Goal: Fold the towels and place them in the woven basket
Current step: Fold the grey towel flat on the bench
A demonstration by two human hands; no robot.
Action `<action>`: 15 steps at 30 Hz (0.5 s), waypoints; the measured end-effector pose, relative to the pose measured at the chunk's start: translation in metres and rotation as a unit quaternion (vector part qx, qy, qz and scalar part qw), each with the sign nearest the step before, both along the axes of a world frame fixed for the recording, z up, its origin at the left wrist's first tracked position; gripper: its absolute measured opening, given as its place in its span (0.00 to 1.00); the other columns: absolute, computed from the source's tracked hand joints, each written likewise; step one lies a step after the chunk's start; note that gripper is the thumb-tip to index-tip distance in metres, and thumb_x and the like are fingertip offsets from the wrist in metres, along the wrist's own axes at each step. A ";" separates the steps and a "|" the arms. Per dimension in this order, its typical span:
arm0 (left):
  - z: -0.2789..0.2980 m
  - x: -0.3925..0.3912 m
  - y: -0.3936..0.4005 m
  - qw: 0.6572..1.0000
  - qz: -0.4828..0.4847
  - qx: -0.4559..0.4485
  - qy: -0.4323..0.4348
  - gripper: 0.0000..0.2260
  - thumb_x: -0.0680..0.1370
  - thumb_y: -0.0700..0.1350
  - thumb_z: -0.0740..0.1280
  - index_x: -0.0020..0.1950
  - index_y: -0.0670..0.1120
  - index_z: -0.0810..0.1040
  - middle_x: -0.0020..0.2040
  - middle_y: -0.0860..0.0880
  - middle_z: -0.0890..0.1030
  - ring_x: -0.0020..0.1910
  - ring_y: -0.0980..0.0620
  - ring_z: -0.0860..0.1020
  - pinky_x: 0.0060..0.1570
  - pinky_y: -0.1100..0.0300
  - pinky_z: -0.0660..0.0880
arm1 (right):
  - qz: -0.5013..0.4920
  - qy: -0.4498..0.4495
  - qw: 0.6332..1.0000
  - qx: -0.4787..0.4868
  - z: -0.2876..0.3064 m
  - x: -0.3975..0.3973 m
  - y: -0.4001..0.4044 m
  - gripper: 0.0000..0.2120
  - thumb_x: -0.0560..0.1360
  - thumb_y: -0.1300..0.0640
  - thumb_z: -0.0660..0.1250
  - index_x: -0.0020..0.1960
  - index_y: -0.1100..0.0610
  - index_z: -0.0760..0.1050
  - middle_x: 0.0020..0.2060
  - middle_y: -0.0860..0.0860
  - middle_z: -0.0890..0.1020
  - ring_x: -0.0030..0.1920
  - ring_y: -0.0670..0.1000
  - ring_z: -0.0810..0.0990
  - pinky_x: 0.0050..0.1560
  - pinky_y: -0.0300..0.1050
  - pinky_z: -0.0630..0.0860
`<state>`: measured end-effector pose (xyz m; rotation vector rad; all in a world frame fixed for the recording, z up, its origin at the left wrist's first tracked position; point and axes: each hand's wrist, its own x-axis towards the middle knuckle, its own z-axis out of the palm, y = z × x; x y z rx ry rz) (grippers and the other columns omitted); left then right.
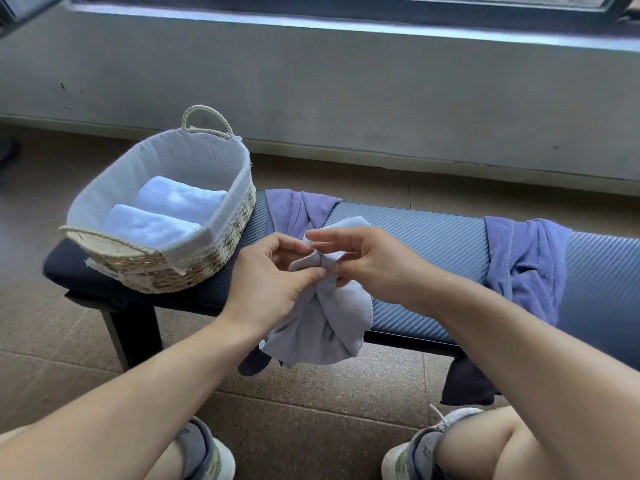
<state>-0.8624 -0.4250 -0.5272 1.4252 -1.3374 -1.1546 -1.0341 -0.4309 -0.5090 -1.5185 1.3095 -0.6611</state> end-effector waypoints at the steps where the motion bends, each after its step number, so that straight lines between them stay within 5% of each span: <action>1: -0.001 0.000 -0.001 1.000 0.005 -0.001 -0.003 0.14 0.65 0.36 0.83 0.44 0.47 0.82 0.40 0.48 0.87 0.45 0.48 0.86 0.52 0.49 0.83 | -0.003 -0.016 1.000 0.010 0.001 -0.001 -0.001 0.26 0.78 0.73 0.65 0.72 0.54 0.75 0.62 0.48 0.82 0.52 0.46 0.84 0.50 0.40 0.82; 4: 0.001 0.001 -0.005 1.000 0.023 -0.001 -0.007 0.12 0.66 0.37 0.82 0.42 0.47 0.82 0.38 0.48 0.86 0.40 0.52 0.85 0.48 0.52 0.81 | -0.019 -0.006 0.999 0.029 0.006 -0.007 -0.001 0.25 0.76 0.69 0.70 0.69 0.50 0.76 0.58 0.46 0.83 0.52 0.48 0.85 0.52 0.44 0.83; 9: 0.005 0.004 -0.008 0.999 0.036 0.005 0.003 0.11 0.66 0.37 0.82 0.42 0.46 0.82 0.38 0.49 0.86 0.38 0.57 0.82 0.46 0.58 0.80 | 0.040 0.197 0.977 0.069 0.010 -0.021 0.003 0.11 0.73 0.52 0.78 0.52 0.51 0.80 0.43 0.45 0.84 0.41 0.45 0.83 0.44 0.42 0.78; 11: 0.006 0.005 -0.008 0.999 0.035 0.006 0.010 0.11 0.67 0.37 0.81 0.40 0.46 0.81 0.38 0.49 0.86 0.37 0.57 0.81 0.44 0.60 0.79 | 0.019 0.148 0.987 0.055 0.010 -0.021 0.004 0.07 0.74 0.55 0.76 0.45 0.54 0.79 0.35 0.47 0.83 0.35 0.47 0.82 0.38 0.42 0.76; 15: 0.007 0.005 -0.001 0.999 0.025 0.015 0.029 0.09 0.68 0.38 0.80 0.41 0.43 0.82 0.36 0.50 0.86 0.36 0.58 0.81 0.41 0.63 0.77 | -0.048 -0.015 0.998 0.025 0.019 -0.011 0.009 0.07 0.75 0.60 0.74 0.49 0.57 0.76 0.30 0.52 0.81 0.30 0.51 0.79 0.33 0.43 0.73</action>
